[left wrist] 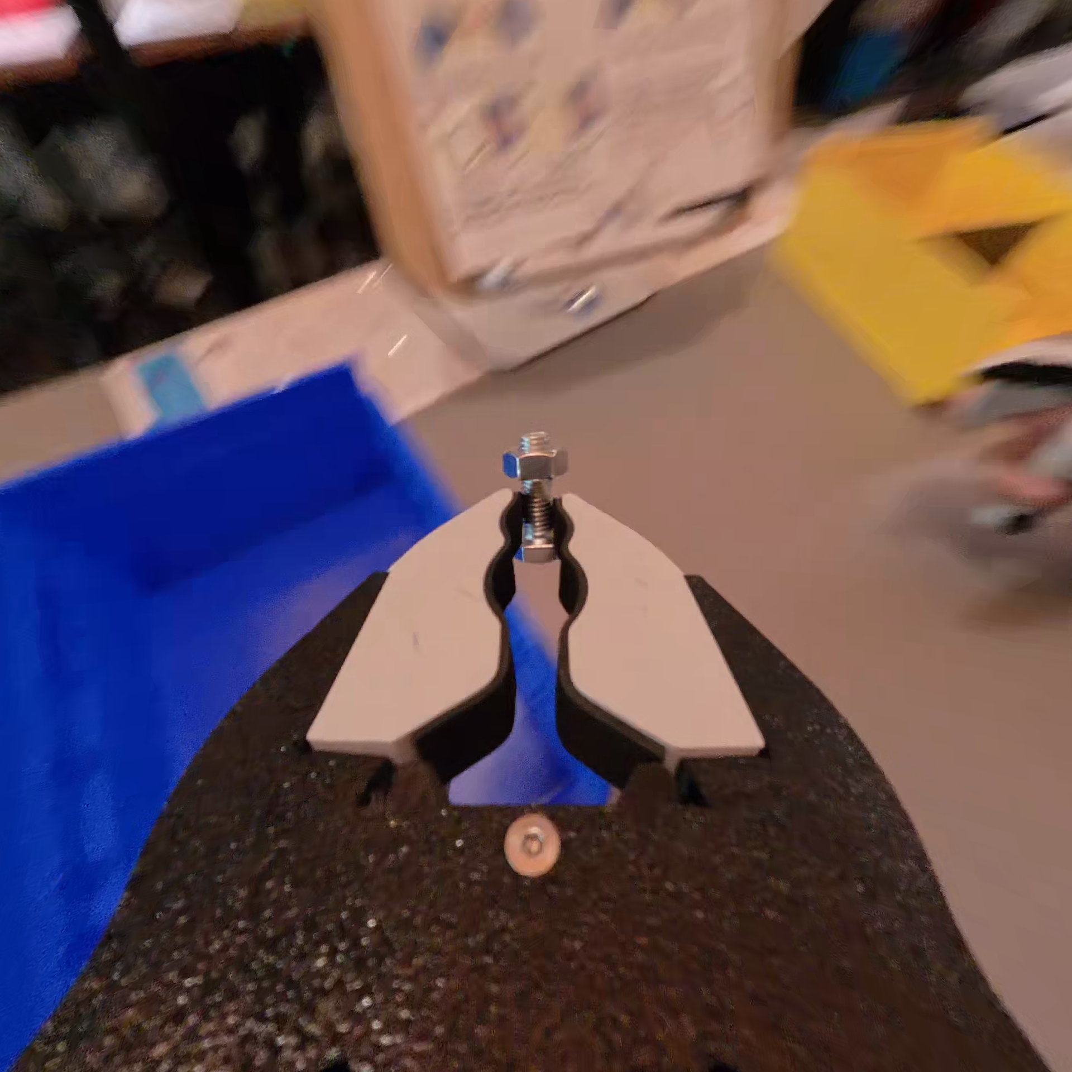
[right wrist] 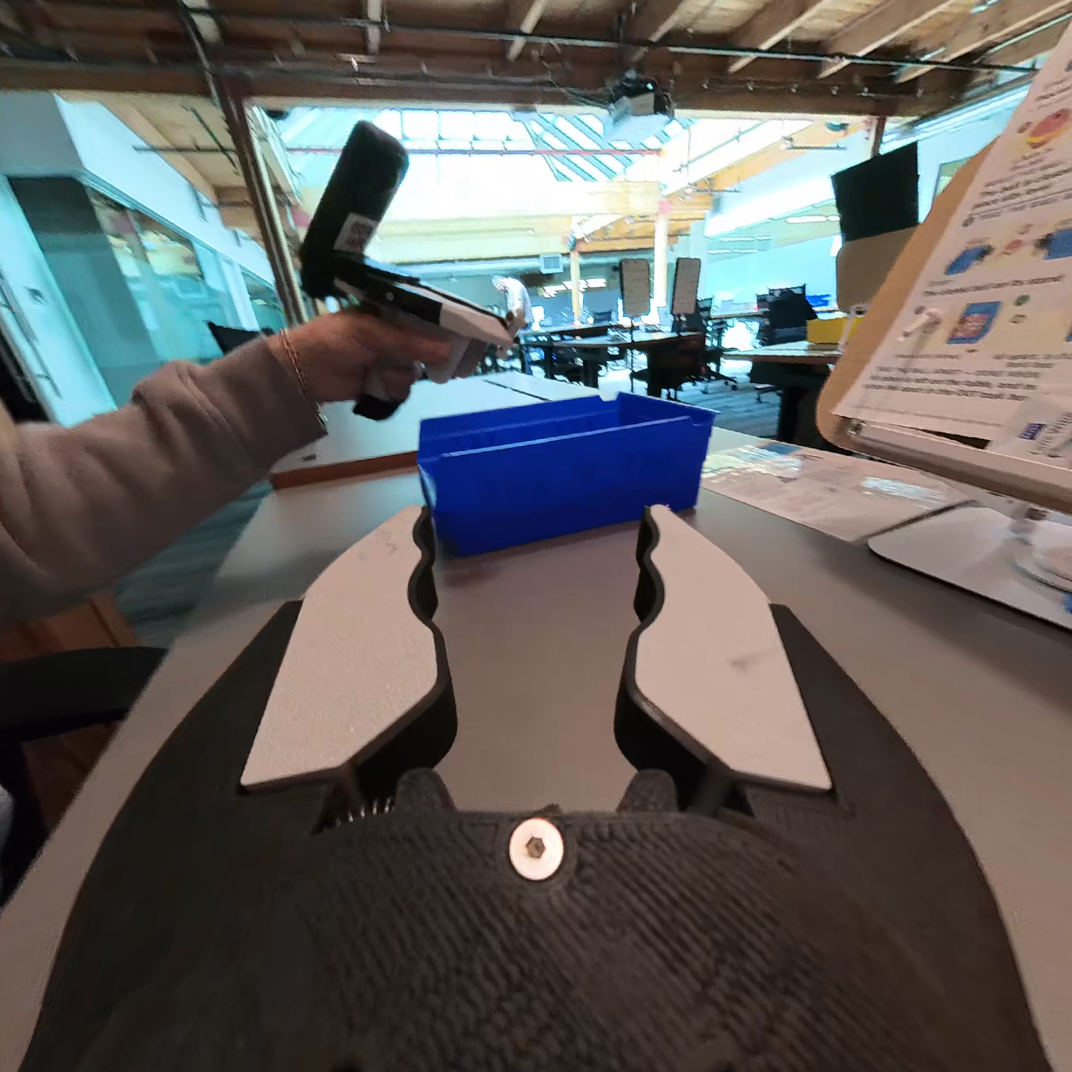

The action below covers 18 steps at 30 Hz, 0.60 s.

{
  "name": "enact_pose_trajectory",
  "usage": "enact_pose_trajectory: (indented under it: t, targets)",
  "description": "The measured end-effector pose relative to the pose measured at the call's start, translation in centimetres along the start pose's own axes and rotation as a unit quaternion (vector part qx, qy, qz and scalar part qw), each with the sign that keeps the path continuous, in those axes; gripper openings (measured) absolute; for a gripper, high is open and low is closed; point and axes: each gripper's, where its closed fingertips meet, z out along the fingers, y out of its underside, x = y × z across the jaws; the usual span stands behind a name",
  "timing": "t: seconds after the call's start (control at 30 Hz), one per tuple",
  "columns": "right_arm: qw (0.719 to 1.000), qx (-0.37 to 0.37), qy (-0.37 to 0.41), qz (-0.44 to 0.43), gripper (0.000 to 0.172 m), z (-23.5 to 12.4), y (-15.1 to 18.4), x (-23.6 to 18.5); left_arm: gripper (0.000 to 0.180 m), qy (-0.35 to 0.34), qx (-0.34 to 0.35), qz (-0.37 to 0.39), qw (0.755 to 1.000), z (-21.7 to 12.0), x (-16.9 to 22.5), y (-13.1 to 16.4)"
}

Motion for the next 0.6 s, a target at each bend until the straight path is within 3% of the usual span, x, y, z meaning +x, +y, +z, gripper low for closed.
enact_pose_trajectory:
  t: [0.03,0.1,0.2,0.33,0.6]
  targets:
    - [1.0,0.012,-0.009,0.01,0.067,0.1,-0.4,-0.4,0.009,0.056,0.051,0.011,0.997,0.2,3.1,-1.5]
    - [0.999,0.042,-0.023,0.023,0.065,0.0,-1.1,-1.0,0.009,0.163,0.132,0.026,0.977,0.9,8.9,-3.2]
    - [0.997,0.07,-0.034,0.028,0.057,-0.3,-1.7,-1.2,0.009,0.284,0.188,0.044,0.939,3.3,15.6,-2.1]
    - [0.996,0.085,-0.021,0.002,0.05,-0.7,-1.8,-0.9,0.009,0.333,0.208,0.053,0.918,7.4,19.8,1.2]
    - [0.997,0.075,-0.026,-0.002,0.041,0.6,-1.5,-2.1,0.009,0.345,0.217,0.051,0.912,8.7,22.6,2.5]
